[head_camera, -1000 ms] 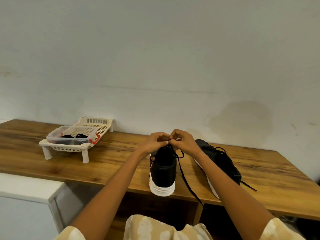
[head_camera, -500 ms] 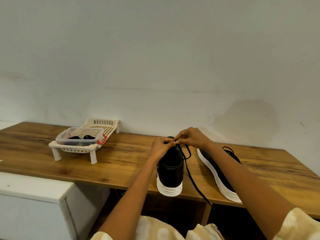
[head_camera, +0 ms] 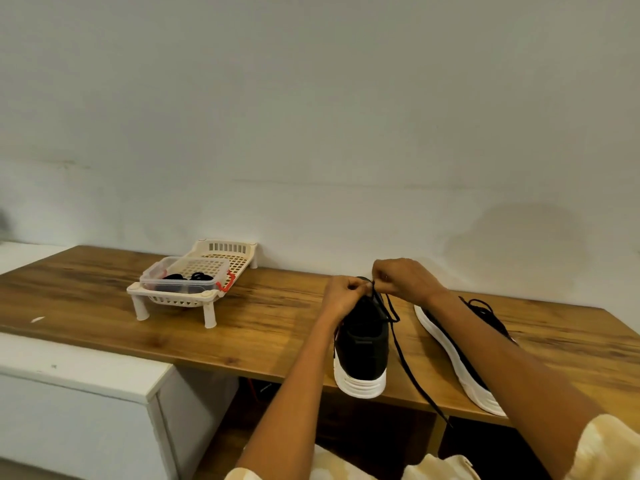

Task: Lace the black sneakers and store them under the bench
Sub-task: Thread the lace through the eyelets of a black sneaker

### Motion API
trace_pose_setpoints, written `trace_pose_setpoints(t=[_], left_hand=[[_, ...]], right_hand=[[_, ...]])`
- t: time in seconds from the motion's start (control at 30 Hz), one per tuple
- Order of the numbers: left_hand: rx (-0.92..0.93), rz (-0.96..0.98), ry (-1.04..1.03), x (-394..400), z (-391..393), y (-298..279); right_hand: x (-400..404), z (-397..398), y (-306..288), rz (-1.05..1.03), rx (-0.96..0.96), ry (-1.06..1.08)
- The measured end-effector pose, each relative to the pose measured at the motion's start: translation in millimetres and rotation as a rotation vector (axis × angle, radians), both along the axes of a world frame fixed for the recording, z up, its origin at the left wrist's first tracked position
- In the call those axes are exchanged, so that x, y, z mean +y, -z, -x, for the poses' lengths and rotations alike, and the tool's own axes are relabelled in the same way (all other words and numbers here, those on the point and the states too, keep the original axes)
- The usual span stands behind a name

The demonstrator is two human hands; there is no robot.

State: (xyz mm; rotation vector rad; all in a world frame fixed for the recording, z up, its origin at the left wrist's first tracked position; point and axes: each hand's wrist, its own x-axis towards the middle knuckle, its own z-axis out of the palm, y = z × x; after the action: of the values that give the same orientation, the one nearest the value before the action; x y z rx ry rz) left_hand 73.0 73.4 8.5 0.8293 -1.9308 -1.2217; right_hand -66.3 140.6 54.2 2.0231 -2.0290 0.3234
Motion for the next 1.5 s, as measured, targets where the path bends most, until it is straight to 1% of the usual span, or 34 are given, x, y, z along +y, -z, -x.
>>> trace_pose_setpoints(t=[0.1,0.13,0.17,0.2,0.27,0.33,0.4,0.43,0.5,0.63,0.67,0.77,0.8,0.9,0.93,1.0,1.07,1.1,1.13,1.2,1.23,1.27,1.33,1.37,1.43,1.5], left_hand=[[0.002,0.006,-0.004,-2.0,3.9,1.5],[-0.003,0.017,-0.011,-2.5,5.7,2.4],[-0.013,0.030,-0.024,-2.2,7.1,2.9],[-0.011,0.037,-0.038,-1.7,8.7,3.4],[0.011,0.026,-0.061,-3.4,11.3,4.1],[0.038,0.008,-0.076,-3.7,11.4,4.4],[0.069,-0.011,-0.089,-3.7,9.6,4.6],[0.075,-0.013,-0.093,-3.4,8.7,4.3],[0.075,-0.002,-0.094,-2.3,7.1,4.3],[0.110,-0.004,-0.031,-0.3,3.0,-1.6],[0.110,0.008,-0.013,0.1,1.5,-3.8],[0.075,0.122,-0.058,-0.5,-5.1,-7.6],[0.064,0.157,-0.070,-2.0,-7.8,-7.3],[-0.017,0.232,-0.031,-6.0,-11.5,-4.1],[-0.032,0.237,-0.019,-6.5,-12.2,-3.7],[-0.016,0.204,0.000,-8.0,-13.7,-3.5],[0.007,0.155,0.025,-10.7,-14.5,-2.1],[0.014,0.137,0.029,-12.0,-15.2,-0.6],[0.019,0.122,0.025,-12.2,-15.9,0.4],[0.051,0.081,-0.002,-11.6,-15.5,1.3],[0.078,0.056,-0.016,-11.0,-14.0,1.4],[0.106,0.031,-0.029,-10.0,-12.2,1.0],[0.152,-0.022,-0.033,-7.1,-9.6,-1.2],[0.167,-0.051,-0.029,-6.5,-8.8,-2.0],[0.180,-0.106,-0.031,-6.0,-9.2,-2.9],[0.204,-0.167,-0.039,-6.6,-9.8,-2.5]], right_hand=[[2.1,-0.5,17.0,0.102,-0.605,0.048],[2.4,-2.2,22.0,0.102,-0.763,0.080],[2.6,-3.7,24.5,0.090,-0.856,0.099],[2.8,-3.5,23.8,0.067,-0.884,0.098],[3.2,-1.2,13.0,0.006,-0.877,0.035],[1.8,3.7,2.4,-0.104,-0.888,-0.004],[1.5,4.4,-0.3,-0.224,-0.843,0.034],[1.8,3.3,2.8,-0.246,-0.821,0.053],[3.3,0.2,12.8,-0.174,-0.855,0.070],[4.0,-11.0,16.1,0.173,-1.082,0.132],[2.1,-13.3,13.5,0.214,-1.119,0.130],[-0.7,-19.1,3.2,0.146,-1.099,0.078],[-0.1,-20.5,1.4,0.136,-1.133,0.066],[3.7,-19.2,0.2,0.211,-1.408,0.100],[4.7,-18.1,0.6,0.225,-1.467,0.137],[5.5,-15.9,4.0,0.227,-1.515,0.212],[3.5,-11.6,8.0,0.233,-1.510,0.290],[1.9,-9.3,10.0,0.223,-1.474,0.330],[0.9,-6.9,11.9,0.197,-1.392,0.364],[2.4,-4.6,15.1,0.140,-1.100,0.363],[3.9,-5.0,16.7,0.162,-0.955,0.322],[5.8,-6.3,18.0,0.228,-0.834,0.258],[7.6,-10.2,19.6,0.336,-0.667,0.105],[7.5,-11.6,20.8,0.315,-0.614,0.047],[6.7,-13.2,23.7,0.186,-0.529,-0.017],[7.2,-13.8,24.8,0.137,-0.514,-0.029]])
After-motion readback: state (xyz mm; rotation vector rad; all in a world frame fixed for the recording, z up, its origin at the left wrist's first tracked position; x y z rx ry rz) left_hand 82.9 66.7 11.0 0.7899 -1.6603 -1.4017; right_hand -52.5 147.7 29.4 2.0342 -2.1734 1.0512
